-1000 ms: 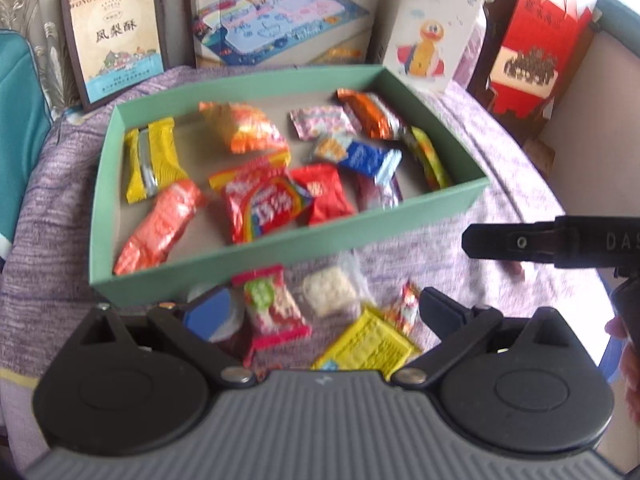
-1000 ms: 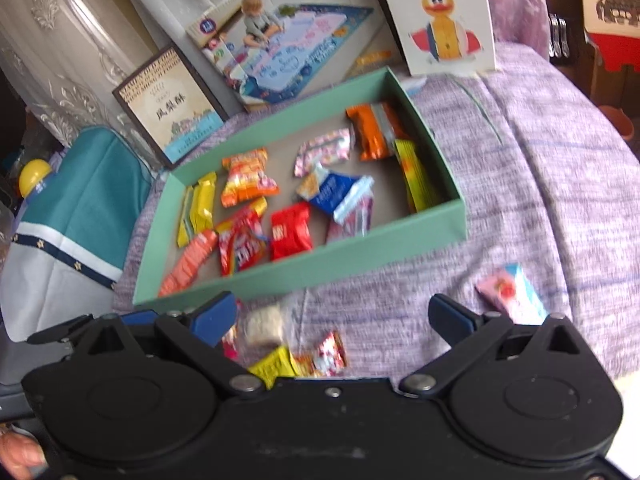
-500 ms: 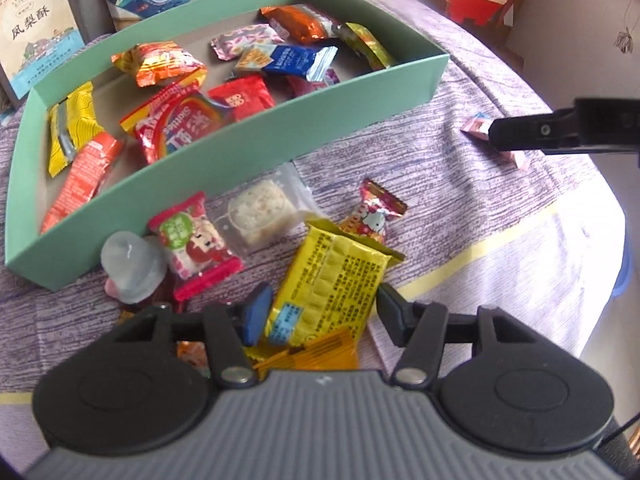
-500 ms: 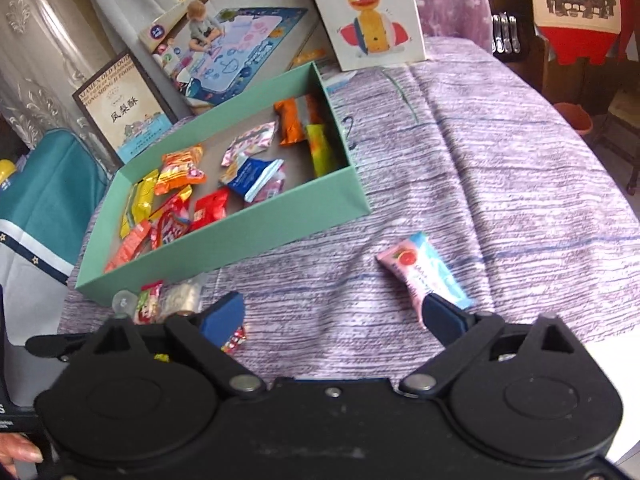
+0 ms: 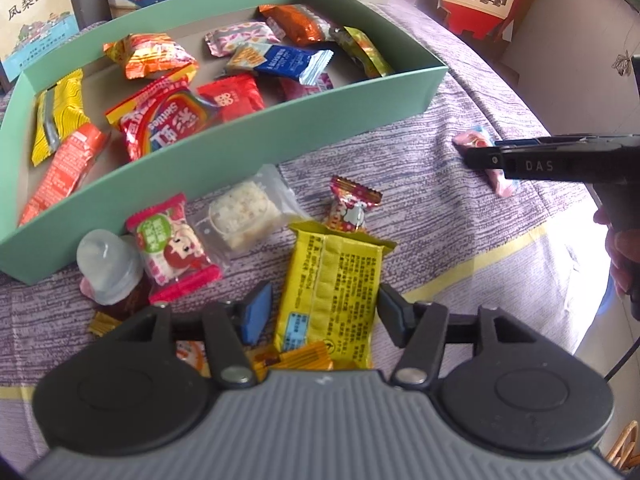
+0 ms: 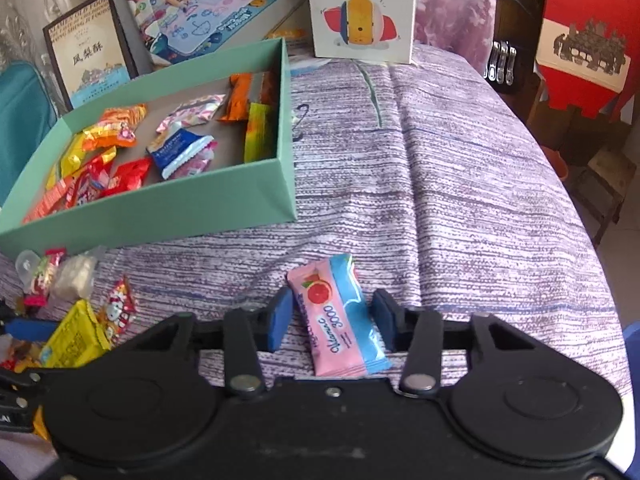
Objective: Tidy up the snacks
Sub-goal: 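Drop the yellow biscuit pack in the tray with left tool while right tool drops pink bar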
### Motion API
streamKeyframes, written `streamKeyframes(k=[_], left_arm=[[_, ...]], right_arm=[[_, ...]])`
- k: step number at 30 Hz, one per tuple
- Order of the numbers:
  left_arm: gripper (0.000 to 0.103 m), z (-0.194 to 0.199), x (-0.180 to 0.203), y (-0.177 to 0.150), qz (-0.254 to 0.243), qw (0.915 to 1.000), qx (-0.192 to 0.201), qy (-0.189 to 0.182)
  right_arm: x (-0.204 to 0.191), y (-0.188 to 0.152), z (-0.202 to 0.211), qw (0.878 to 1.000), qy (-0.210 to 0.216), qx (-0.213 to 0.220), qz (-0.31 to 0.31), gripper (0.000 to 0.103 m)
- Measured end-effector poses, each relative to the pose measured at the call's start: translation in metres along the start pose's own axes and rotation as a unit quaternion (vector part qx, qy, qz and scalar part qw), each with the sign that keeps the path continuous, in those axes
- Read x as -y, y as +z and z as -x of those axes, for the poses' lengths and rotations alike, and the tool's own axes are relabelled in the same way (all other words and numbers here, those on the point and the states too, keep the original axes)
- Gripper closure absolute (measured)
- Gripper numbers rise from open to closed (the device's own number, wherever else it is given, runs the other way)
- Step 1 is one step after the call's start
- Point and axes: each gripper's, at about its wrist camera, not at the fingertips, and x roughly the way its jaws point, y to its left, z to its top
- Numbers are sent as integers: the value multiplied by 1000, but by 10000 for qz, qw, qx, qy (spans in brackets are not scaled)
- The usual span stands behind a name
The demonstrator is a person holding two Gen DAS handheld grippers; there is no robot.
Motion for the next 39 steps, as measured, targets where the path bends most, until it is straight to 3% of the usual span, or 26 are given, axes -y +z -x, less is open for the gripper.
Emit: streamKeyframes(k=[2, 9, 23, 33, 39], left_arm=[[54, 0, 3, -2, -83, 9999, 51, 66], [56, 17, 9, -5, -86, 9997, 218, -52], [56, 74, -4, 1, 195, 9960, 827, -272], [56, 112, -62, 29, 678, 9861, 1512, 78], [56, 95, -110, 48, 1046, 9827, 1486, 359]], right_arm=[[-2, -4, 4, 9997, 212, -12, -104, 71], [-10, -9, 21, 9949, 786, -4, -629, 71], [-48, 18, 63, 9893, 1322, 311, -539, 71], [-89, 66, 64, 9831, 1716, 413, -479, 71], [-123, 94, 39, 9802, 1906, 276, -456, 71]])
